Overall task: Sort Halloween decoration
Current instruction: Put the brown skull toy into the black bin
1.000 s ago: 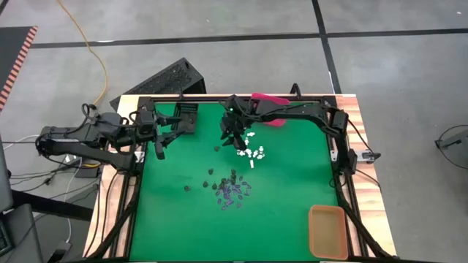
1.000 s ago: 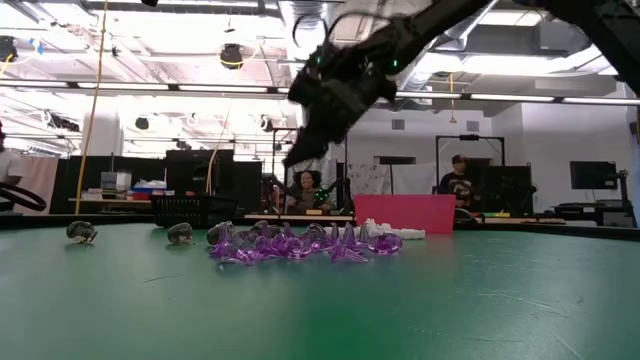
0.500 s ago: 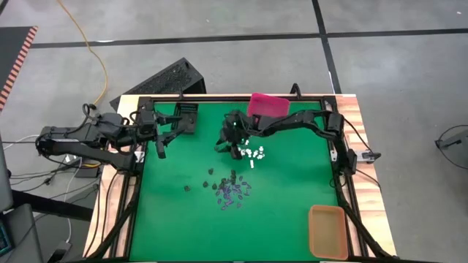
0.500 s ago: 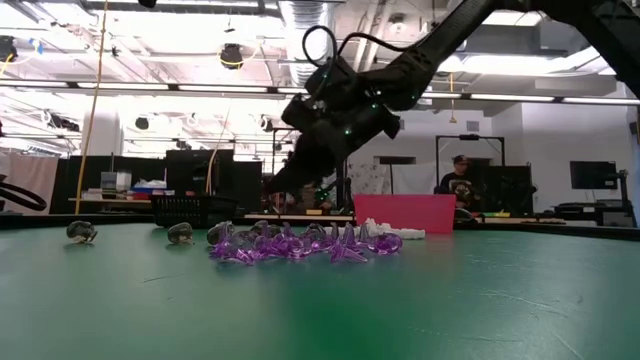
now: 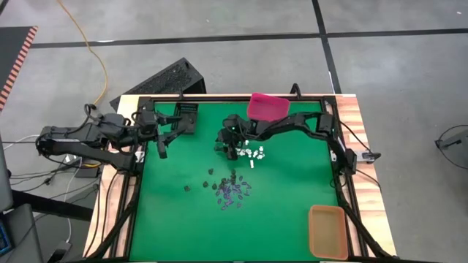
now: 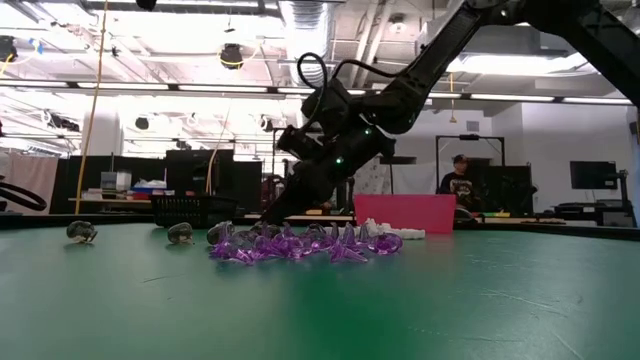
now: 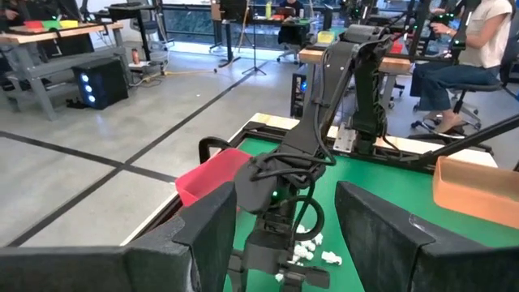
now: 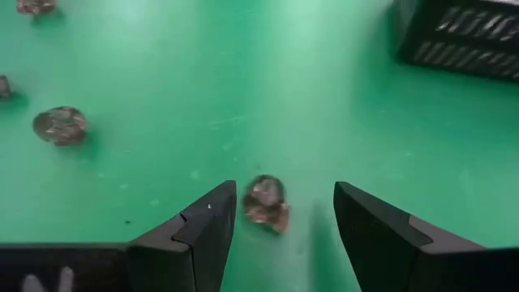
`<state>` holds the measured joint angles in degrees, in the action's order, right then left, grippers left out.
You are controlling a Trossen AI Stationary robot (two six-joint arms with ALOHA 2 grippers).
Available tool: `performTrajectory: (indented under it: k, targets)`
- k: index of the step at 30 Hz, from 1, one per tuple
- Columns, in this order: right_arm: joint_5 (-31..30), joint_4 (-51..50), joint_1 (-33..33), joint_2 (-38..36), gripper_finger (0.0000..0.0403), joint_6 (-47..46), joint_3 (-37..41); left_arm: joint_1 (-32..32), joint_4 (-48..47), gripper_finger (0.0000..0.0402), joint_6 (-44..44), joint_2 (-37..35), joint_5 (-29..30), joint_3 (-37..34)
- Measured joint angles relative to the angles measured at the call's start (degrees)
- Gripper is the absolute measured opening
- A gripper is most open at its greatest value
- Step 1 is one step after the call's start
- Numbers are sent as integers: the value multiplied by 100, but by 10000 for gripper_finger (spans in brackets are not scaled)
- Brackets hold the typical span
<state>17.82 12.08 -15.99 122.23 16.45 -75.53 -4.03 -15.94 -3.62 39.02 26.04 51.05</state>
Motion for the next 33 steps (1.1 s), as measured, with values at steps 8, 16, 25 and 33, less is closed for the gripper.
performTrajectory:
  k: [8,16,25,33]
  targets:
    - [86,220,143,244,240,72,-5,0,-7,201,-22,-2,17,0]
    - [-55,283,177,431,220,-179,-20,2,-109,201,-48,-2,24,0]
    - [-82,200,151,437,114,-204,-17,7,-144,201,-52,-2,30,0]
    - [-179,190,177,428,116,-423,-14,7,-142,201,-52,-2,30,0]
